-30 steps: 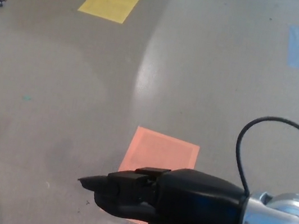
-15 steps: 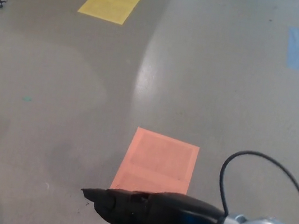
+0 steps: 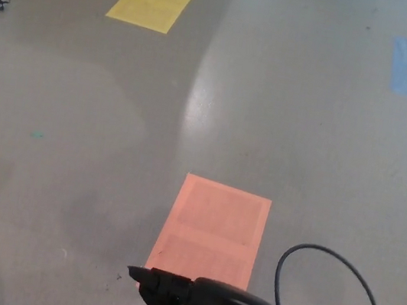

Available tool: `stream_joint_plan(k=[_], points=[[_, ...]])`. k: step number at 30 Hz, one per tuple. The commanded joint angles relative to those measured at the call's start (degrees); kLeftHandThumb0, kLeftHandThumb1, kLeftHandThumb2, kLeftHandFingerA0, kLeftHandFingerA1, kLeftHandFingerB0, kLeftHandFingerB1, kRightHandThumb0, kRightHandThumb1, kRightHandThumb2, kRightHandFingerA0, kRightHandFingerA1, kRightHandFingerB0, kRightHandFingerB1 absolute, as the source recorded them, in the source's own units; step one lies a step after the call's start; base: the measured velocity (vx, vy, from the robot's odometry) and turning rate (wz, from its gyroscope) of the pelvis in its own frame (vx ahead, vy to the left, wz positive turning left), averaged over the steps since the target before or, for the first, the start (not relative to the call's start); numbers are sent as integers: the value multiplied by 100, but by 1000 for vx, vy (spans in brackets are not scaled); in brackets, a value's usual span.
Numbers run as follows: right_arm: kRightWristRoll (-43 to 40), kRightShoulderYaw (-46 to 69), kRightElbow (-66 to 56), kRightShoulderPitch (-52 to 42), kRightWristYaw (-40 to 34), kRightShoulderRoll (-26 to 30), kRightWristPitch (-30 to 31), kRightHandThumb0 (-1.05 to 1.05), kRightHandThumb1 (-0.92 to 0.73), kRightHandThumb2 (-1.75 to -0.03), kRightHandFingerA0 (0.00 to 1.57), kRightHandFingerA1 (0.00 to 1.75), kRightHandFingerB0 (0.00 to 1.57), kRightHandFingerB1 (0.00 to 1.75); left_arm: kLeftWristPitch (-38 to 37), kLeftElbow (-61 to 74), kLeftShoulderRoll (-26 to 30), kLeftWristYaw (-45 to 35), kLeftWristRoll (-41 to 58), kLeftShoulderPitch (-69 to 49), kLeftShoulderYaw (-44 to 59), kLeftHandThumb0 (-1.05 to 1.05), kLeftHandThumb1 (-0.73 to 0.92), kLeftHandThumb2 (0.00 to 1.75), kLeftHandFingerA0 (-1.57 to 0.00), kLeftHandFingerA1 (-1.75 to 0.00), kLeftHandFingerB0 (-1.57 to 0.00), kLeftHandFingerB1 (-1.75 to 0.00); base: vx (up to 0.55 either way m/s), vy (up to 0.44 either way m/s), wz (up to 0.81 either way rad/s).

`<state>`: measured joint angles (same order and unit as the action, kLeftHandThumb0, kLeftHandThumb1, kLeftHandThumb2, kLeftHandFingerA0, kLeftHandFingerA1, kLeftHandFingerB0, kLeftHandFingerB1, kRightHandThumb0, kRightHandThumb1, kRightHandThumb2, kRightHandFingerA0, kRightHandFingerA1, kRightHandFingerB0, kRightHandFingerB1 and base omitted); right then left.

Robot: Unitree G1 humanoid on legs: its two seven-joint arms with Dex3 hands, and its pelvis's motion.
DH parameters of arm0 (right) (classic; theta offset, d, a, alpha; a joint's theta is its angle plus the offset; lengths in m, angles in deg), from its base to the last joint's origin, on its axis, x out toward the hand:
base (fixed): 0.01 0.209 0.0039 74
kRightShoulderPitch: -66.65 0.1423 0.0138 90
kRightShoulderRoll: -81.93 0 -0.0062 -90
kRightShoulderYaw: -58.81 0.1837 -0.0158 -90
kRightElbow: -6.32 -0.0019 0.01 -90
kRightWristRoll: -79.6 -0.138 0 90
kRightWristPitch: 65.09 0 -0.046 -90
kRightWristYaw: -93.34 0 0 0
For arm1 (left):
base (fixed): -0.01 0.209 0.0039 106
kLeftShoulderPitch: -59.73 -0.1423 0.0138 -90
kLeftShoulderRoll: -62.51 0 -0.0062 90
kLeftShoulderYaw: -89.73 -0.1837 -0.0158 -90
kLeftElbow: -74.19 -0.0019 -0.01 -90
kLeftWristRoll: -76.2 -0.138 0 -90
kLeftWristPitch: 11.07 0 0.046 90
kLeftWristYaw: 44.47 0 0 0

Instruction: An air pump is kept on top of a storage box on the floor and the robot uses its right hand to press down on the handle of the pump to compress it

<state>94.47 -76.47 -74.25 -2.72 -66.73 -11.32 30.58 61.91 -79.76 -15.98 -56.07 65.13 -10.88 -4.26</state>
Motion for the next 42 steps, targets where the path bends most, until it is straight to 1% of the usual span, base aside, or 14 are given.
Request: stream_joint_plan(k=[1, 14, 15, 18, 19, 24, 25, 27, 28, 29, 30, 38, 39, 42], points=[[946, -217, 3446, 240, -1765, -795, -661, -92, -79, -116, 0, 13, 0, 10, -123, 64, 171, 142, -97, -7, -7, -55, 84, 64, -31, -36, -19, -29, 0, 0, 0], [909, -75, 5240, 645, -2336, -1383, -809, -81, -71, -109, 7, 33, 5, 24, -138, 66, 169, 84, -78, 22, -1, -55, 84, 64, -31, -35, -21, -30, 0, 0, 0], [930, -87, 5327, 668, -2374, -1422, -799, -81, -90, -68, 11, 26, 5, 23, -134, 72, 174, 91, -92, 22, -13, -55, 84, 65, -31, -35, -21, -30, 0, 0, 0], [1021, -146, 5671, 749, -2513, -1559, -807, -82, -91, -67, 12, 27, 5, 24, -127, 99, 188, 95, -100, 16, -16, -55, 84, 64, -32, -35, -21, -30, 0, 0, 0], [1053, -172, 5773, 775, -2543, -1596, -788, -76, -68, -109, 4, 41, 2, 29, -109, 106, 186, 82, -98, 30, -17, -55, 84, 65, -32, -35, -21, -30, 0, 0, 0], [1138, -237, 6106, 842, -2637, -1745, -789, -76, -67, -108, 4, 41, 3, 31, -87, 103, 189, 43, -111, 61, -36, -54, 85, 65, -29, -34, -21, -30, 0, 0, 0], [1157, -248, 6181, 859, -2636, -1788, -767, -87, -72, -85, 11, 32, 7, 23, -89, 109, 189, 58, -114, 59, -36, -55, 84, 65, -31, -35, -22, -30, 0, 0, 0], [1170, -239, 6271, 901, -2641, -1836, -757, -86, -71, -84, 11, 32, 7, 23, -79, 118, 199, 69, -131, 76, -47, -55, 84, 65, -30, -34, -22, -30, 0, 0, 0], [1201, -254, 6332, 928, -2654, -1865, -756, -81, -88, -68, 14, 26, 9, 22, -70, 123, 199, 76, -131, 82, -45, -54, 84, 65, -30, -34, -23, -30, 0, 0, 0], [1223, -269, 6363, 939, -2663, -1878, -757, -81, -88, -68, 14, 26, 9, 22, -67, 125, 195, 80, -126, 81, -40, -54, 84, 65, -30, -34, -23, -30, 0, 0, 0], [1250, -281, 6422, 975, -2678, -1902, -776, -78, -67, -108, 4, 42, 2, 30, -61, 119, 197, 79, -118, 99, -32, -54, 84, 65, -30, -34, -23, -30, 0, 0, 0], [1344, -167, 6708, 1173, -2719, -2021, -869, -77, -66, -107, 5, 41, 3, 30, -37, 69, 189, 50, -82, 193, -2, -53, 83, 64, -30, -34, -23, -31, 0, 0, 0], [1381, -154, 6739, 1153, -2727, -2051, -876, -88, -71, -85, 11, 32, 7, 22, -35, 88, 192, 53, -82, 146, -5, -53, 83, 64, -30, -34, -23, -30, 0, 0, 0], [1408, -72, 6764, 1144, -2763, -2076, -957, -82, -68, -106, 8, 40, 6, 28, -65, 90, 194, 11, -42, 112, 19, -52, 83, 65, -30, -35, -23, -31, 0, 0, 0]])
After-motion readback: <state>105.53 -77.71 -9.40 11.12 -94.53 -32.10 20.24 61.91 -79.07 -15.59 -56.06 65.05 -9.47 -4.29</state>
